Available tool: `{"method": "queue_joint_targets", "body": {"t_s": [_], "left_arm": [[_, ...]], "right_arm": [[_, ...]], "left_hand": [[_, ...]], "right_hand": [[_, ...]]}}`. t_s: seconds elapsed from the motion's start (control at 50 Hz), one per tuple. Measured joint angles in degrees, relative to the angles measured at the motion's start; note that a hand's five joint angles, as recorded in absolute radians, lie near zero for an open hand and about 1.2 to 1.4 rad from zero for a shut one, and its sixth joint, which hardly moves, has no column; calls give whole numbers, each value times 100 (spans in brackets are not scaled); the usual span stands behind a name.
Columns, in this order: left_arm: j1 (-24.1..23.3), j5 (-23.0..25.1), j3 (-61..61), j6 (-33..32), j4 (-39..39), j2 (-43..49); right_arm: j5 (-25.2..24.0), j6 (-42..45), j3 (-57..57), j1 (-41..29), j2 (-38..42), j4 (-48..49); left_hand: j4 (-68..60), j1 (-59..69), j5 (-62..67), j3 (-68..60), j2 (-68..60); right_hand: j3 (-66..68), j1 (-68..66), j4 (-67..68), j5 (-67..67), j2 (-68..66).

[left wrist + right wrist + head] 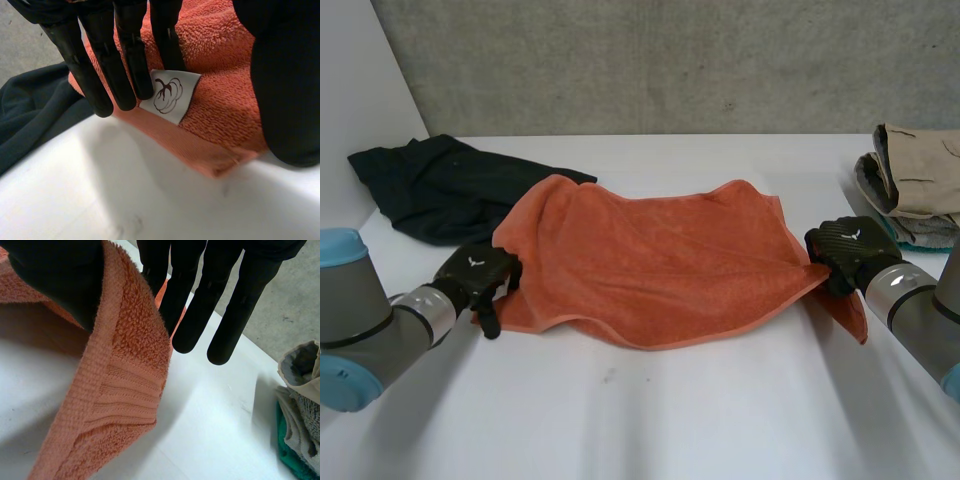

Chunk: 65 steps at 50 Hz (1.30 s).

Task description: Fold the laundry.

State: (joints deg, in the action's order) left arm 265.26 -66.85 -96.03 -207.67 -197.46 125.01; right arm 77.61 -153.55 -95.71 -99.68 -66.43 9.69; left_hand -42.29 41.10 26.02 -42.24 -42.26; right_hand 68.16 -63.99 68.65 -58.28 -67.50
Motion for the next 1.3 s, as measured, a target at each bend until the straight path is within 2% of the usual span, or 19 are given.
{"method": "queue_joint_targets", "body": {"t_s": [0.16,0.24,0.44,0.52,0.54,0.64,0.7,0.86,0.98,1.1,1.2,1.3], "left_arm": [[-140,-27,417,6,1,163],[-220,-23,603,14,102,174],[-358,-90,978,8,344,362],[-393,-147,1135,5,428,475],[-399,-159,1176,5,458,499],[-461,-260,1278,9,629,464],[-503,-440,1273,31,768,187],[-485,-1060,756,95,1183,-1893],[-332,-1162,245,113,1512,-3810],[-209,-1156,77,121,2011,-5014],[-159,-1175,-8,120,2280,-5172],[-186,-1306,-89,94,2296,-4427]], "right_arm": [[0,1,-1,-6,26,-2],[0,1,-2,-8,27,-2],[-8,0,-8,-15,58,-2],[-6,1,-9,-16,77,-2],[-3,2,-9,-15,80,-3],[17,10,20,2,56,-19],[28,30,67,16,-17,-69],[18,623,515,190,-1175,-1178],[-29,1320,1267,593,-1928,-2608],[-32,1739,1960,730,-2213,-3436],[-43,1887,2211,746,-2201,-3621],[-22,1961,2287,673,-1717,-3545]], "left_hand": [[-205,204,0,-215,-225],[-205,353,737,-233,-234],[-255,402,840,-284,-284],[-1573,1761,2133,-1556,-1572],[-2182,2392,2727,-2153,-2217],[-2616,2444,2954,-2563,-2592],[-2617,2442,2954,-2564,-2592],[-2617,2442,2954,-2564,-2592],[-2618,2442,2954,-2564,-2592],[-2637,2442,2954,-2564,-2610],[-2638,2442,2954,-2564,-2610],[-2639,2442,2954,-2564,-2610]], "right_hand": [[0,0,0,0,0],[0,0,0,1,0],[0,0,0,0,0],[0,0,0,0,0],[0,0,0,1,0],[0,0,0,0,0],[0,0,0,0,0],[0,0,0,1,0],[5,0,0,0,0],[5,0,0,1,0],[5,0,0,0,0],[5,0,0,1,0]]}}
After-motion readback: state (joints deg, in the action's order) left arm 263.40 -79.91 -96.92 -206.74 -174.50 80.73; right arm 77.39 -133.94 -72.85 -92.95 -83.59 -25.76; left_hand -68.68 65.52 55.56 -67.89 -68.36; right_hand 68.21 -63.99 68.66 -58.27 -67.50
